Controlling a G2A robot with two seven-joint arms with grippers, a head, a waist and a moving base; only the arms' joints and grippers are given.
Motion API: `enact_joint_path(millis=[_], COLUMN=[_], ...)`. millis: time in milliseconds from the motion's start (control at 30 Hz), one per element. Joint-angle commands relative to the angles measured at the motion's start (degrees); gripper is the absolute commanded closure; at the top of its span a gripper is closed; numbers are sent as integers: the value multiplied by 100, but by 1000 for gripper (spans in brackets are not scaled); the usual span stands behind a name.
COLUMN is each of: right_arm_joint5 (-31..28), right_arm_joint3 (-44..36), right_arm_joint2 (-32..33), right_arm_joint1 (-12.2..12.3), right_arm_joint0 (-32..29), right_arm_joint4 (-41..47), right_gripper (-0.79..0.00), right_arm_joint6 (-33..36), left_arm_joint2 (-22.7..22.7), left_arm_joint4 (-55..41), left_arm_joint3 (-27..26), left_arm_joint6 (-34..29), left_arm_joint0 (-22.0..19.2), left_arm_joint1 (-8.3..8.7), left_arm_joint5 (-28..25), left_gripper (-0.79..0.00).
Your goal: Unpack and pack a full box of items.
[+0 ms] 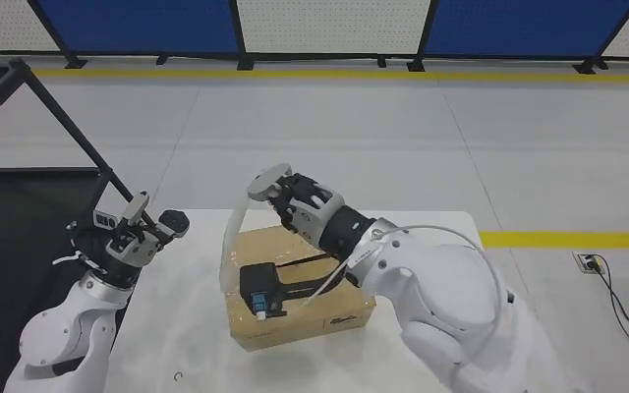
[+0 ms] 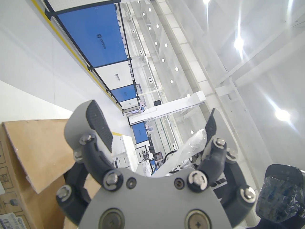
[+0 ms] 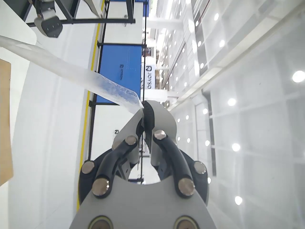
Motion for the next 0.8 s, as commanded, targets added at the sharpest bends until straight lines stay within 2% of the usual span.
enact_joint_path(millis=[0,100,200,500,600,767], right_arm_joint5=[-107,-486,-919,-919,-622,-247], right_arm_joint3=[-17,-115,-222,-222,-245,-505], right_arm_joint2=[84,110,87,87,144,49], right_arm_joint1=[-82,-173,-217,-217,-217,-297], right_arm_joint0=[-54,3,147,147,-24,-182], right_arm_joint4=[581,1119,1420,1420,1445,1555], right_gripper=[0,0,0,0,0,0], right_arm_joint6=[934,1817,2092,2092,1985,2622], left_arm_joint2=[-6,-20,-21,-21,7,-59], left_arm_joint4=[199,678,1220,1220,1224,1593], left_arm_joint3=[-57,-161,-299,-299,-413,-656], left_arm_joint6=[21,124,240,240,218,44], left_arm_joint0=[69,200,345,345,414,780], left_arm_joint1=[4,14,28,28,26,48], left_arm_joint5=[-163,-420,-504,-504,-516,-922], left_gripper=[-785,-785,-785,-785,-785,-785])
